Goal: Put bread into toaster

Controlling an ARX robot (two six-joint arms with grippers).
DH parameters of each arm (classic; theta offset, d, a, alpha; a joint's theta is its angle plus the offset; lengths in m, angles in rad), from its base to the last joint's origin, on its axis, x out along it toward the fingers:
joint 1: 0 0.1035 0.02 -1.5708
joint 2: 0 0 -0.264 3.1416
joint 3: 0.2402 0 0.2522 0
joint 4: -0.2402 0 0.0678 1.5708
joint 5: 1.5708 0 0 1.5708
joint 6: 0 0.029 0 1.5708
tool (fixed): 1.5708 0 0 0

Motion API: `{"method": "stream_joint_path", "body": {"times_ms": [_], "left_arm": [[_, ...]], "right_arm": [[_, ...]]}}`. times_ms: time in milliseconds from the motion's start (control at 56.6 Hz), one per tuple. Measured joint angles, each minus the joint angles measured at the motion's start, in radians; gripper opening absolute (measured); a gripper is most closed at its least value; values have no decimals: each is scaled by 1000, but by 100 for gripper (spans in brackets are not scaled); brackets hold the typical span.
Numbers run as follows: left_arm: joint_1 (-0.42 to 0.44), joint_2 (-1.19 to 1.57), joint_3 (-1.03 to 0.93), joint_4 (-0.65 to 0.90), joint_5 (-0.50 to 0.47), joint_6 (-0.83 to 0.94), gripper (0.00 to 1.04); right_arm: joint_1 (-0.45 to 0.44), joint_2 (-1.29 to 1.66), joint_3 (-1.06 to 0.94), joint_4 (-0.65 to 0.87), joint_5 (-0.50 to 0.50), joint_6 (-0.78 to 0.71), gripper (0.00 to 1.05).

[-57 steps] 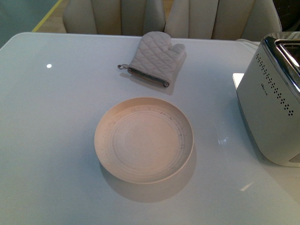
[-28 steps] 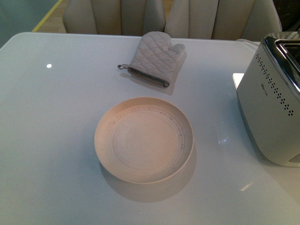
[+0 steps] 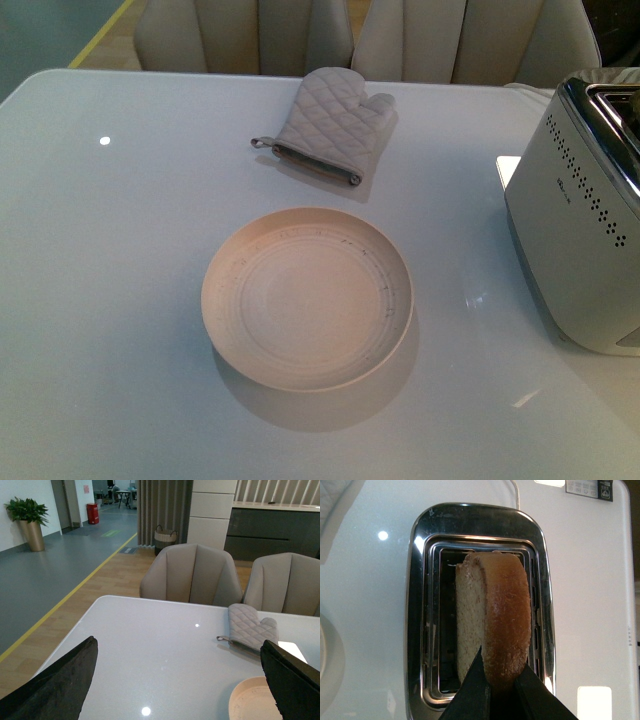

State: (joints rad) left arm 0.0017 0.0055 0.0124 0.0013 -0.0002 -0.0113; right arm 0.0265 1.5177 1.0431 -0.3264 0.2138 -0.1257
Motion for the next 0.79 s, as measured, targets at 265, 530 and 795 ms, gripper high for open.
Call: {"method": "stream_joint_path", "body": {"times_ms": [265, 530, 795], "left_arm": [[0, 0, 0, 0, 0, 0, 97], [0, 0, 0, 0, 0, 0, 97], [0, 0, 0, 0, 0, 0, 97]], "right_arm": [[5, 54, -51, 57, -21, 2, 3], [0, 98, -113, 149, -53, 11, 20], [-29, 72, -187, 235, -61, 37, 62]]}}
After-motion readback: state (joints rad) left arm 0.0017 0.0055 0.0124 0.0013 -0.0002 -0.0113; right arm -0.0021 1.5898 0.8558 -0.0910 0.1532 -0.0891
